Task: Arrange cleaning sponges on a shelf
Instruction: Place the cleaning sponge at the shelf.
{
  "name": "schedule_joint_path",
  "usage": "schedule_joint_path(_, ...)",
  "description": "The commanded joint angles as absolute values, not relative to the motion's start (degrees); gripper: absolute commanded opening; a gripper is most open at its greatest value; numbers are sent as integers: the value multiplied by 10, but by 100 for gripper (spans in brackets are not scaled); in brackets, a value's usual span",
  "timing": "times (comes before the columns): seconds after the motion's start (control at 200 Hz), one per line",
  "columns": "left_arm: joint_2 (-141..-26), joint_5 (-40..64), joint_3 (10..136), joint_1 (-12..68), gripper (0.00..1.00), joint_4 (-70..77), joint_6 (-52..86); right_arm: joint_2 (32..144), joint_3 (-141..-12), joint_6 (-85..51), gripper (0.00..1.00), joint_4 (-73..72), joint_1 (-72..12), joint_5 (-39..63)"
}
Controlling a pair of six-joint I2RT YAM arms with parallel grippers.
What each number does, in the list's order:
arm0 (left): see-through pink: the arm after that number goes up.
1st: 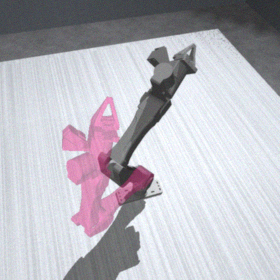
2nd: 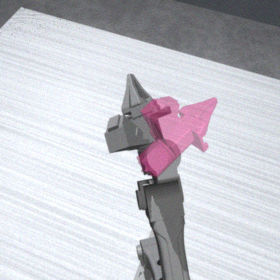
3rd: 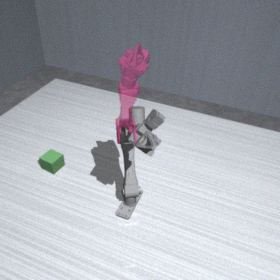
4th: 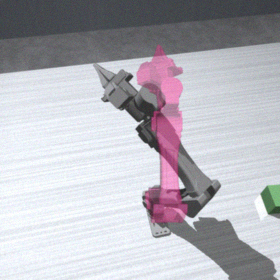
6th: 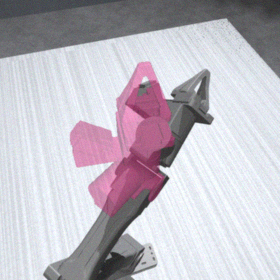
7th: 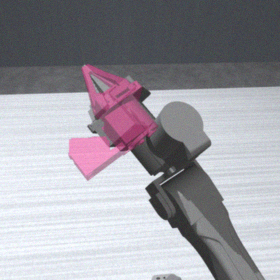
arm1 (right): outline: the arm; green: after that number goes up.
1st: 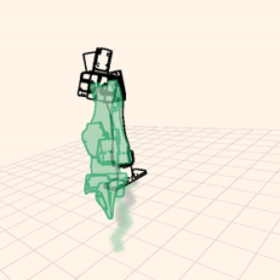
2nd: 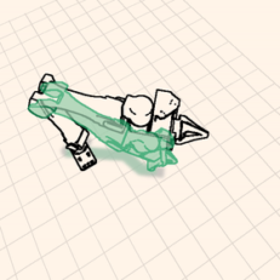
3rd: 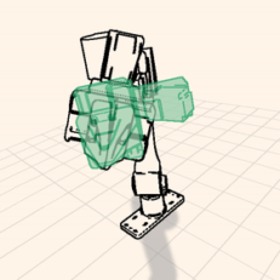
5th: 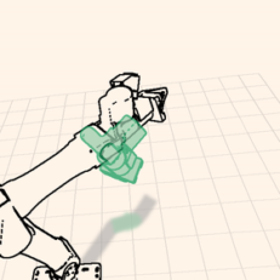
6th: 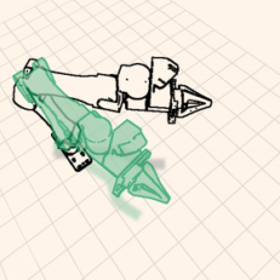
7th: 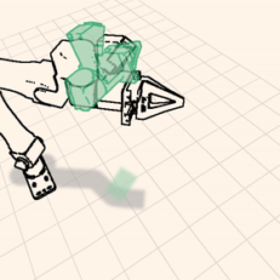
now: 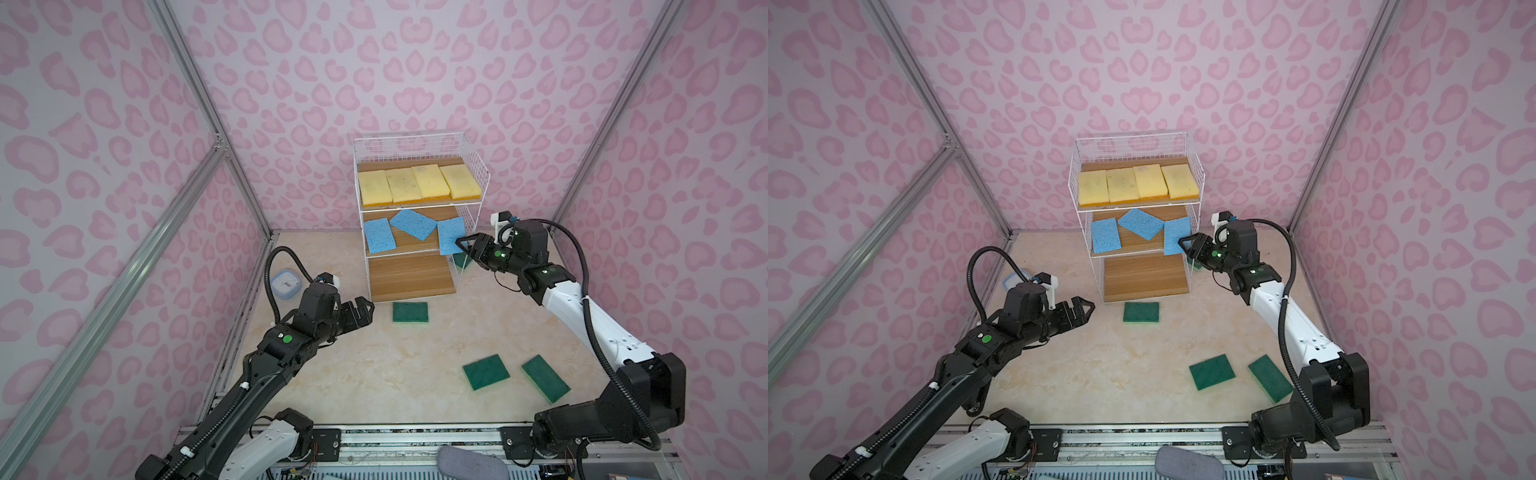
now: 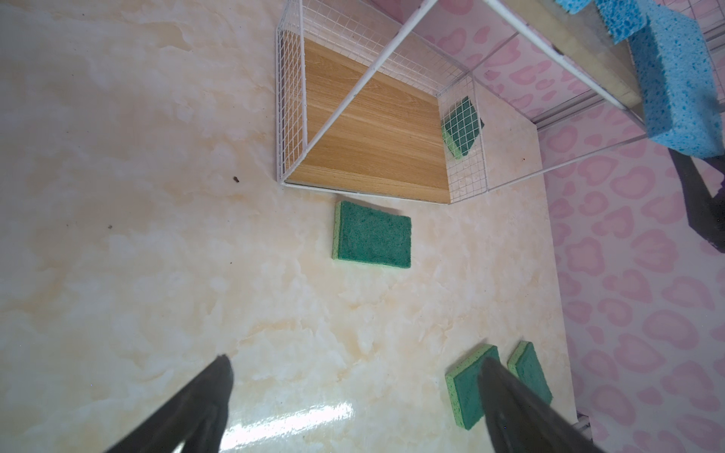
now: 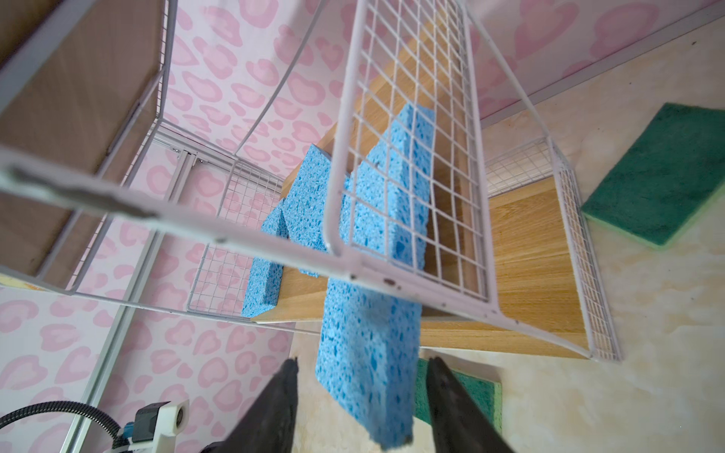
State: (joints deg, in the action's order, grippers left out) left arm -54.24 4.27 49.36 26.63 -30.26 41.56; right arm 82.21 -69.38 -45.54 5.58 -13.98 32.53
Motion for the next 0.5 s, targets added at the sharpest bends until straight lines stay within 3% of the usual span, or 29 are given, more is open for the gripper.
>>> schedule_joint_path(0.0,-542,43,495,265,98,-303,412,817,-691,-452,65,49,-141,318)
schedule_joint_path(0.275,-544,46,495,265,98,-300,412,802,-683,-440,84,65,-140,310)
schedule_joint_path(0.495,-542,44,498,264,98,-303,407,756,-660,-427,86,79,-141,299)
